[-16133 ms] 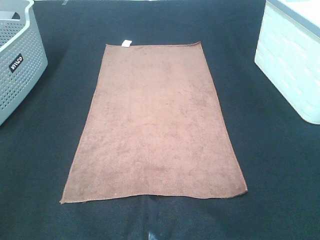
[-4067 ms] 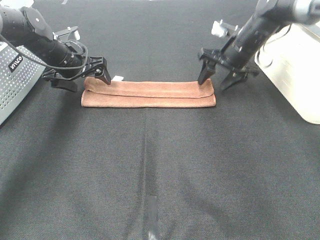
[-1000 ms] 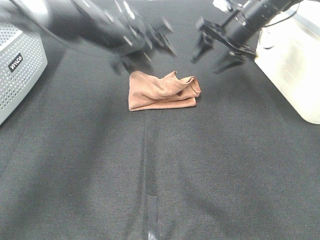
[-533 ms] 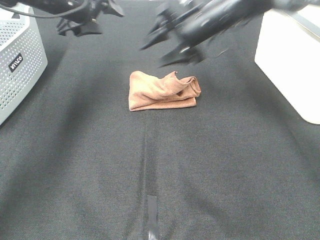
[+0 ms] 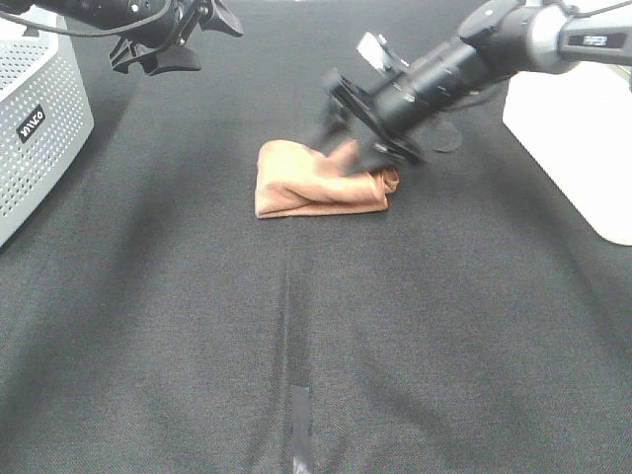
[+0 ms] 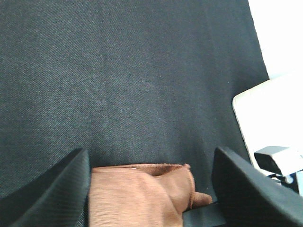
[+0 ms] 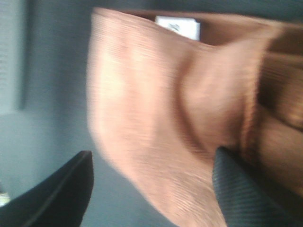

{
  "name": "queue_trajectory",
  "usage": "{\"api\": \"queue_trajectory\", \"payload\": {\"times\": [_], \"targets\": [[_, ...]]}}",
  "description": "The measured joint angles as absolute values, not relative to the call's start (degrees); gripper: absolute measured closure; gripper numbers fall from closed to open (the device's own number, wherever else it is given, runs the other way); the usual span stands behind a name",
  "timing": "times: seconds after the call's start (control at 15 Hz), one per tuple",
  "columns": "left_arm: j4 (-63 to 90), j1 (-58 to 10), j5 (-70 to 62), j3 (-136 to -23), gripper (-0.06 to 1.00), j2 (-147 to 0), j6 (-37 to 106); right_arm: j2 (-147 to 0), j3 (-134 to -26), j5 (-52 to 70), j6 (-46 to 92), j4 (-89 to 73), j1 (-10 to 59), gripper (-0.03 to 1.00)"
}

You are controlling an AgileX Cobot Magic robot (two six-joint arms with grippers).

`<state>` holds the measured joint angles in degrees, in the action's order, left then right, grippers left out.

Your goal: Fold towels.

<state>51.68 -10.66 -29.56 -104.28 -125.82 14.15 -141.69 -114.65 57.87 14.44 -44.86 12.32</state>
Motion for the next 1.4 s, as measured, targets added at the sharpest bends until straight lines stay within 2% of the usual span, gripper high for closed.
{"api": "queue_trajectory", "payload": {"times": [0.27,0.47,0.73,1.07,1.4], "targets": [[51.6,-10.7,-30.1,-104.3,0.25,-125.7,14.2,-141.3,-114.6,59.3,12.5,-40.8,10.8,0.29],[49.0,-10.7,-35.5,-104.3,0.25,-123.2,14.2,-138.1,-114.6,61.5,11.3,-35.4,10.4,0.29],[38.4,-10.7,-46.3,-104.3,0.25,-116.1,14.0,-132.0,-114.6,66.0,9.5,-28.0,10.4,0.29],[21.6,-10.7,-59.9,-104.3,0.25,-102.6,6.7,-119.7,-114.2,69.2,9.2,-24.3,10.4,0.29],[10.3,-10.7,-68.8,-102.3,0.25,-95.3,2.8,-108.5,-105.6,69.3,8.1,-22.3,10.4,0.29]]}}
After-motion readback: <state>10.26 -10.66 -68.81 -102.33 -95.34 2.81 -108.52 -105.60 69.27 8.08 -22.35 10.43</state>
